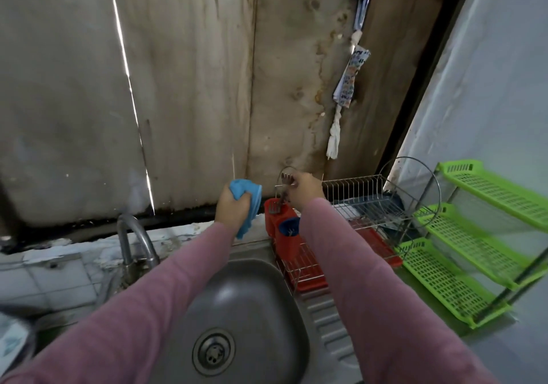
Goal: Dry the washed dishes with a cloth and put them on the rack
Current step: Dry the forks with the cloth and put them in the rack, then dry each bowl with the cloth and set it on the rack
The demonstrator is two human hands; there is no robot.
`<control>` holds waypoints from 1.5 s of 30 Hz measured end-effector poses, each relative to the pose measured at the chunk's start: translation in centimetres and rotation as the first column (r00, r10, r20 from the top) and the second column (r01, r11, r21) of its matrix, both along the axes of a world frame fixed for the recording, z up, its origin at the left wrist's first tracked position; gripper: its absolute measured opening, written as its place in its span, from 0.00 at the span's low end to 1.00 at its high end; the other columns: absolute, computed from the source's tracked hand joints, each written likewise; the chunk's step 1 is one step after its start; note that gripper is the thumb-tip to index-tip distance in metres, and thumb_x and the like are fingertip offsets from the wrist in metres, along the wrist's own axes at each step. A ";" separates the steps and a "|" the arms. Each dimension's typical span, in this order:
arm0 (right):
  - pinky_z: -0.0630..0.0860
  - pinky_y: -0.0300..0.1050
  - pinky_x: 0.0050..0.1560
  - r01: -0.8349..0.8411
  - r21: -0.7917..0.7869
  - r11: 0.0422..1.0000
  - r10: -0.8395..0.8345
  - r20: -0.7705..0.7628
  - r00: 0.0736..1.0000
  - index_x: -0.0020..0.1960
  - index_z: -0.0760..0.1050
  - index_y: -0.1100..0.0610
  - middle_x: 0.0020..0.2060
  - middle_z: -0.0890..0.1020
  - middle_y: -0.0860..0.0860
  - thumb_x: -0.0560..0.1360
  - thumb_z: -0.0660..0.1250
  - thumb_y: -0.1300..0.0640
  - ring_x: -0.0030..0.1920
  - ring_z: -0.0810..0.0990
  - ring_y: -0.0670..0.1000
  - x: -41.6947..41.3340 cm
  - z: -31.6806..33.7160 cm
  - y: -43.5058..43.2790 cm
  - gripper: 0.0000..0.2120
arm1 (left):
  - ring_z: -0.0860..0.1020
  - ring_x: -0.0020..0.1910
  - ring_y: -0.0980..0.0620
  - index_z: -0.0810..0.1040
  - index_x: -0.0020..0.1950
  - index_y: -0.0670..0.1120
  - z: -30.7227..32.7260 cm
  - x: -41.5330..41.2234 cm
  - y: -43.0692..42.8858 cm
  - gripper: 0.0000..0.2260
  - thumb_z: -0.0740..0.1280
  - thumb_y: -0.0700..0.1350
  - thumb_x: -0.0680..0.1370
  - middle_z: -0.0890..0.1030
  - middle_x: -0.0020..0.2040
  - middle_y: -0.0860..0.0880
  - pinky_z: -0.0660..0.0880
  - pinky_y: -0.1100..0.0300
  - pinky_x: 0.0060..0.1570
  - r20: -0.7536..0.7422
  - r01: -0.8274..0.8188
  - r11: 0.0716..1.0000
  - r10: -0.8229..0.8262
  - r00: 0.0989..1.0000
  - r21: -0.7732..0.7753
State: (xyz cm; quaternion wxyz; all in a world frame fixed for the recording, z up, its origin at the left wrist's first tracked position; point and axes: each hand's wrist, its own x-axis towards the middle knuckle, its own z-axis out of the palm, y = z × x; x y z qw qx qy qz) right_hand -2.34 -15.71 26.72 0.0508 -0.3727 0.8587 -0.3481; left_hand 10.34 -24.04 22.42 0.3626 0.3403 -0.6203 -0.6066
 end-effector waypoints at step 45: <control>0.67 0.38 0.54 -0.700 -0.107 0.706 0.648 0.498 0.577 0.55 0.74 0.52 0.51 0.79 0.48 0.82 0.61 0.53 0.56 0.76 0.49 35.5 -17.3 6.0 0.05 | 0.78 0.37 0.53 0.71 0.58 0.51 -13.7 37.5 13.5 0.05 0.61 0.49 0.83 0.78 0.48 0.48 0.76 0.66 0.28 0.239 -0.709 0.681 0.669 0.704 0.182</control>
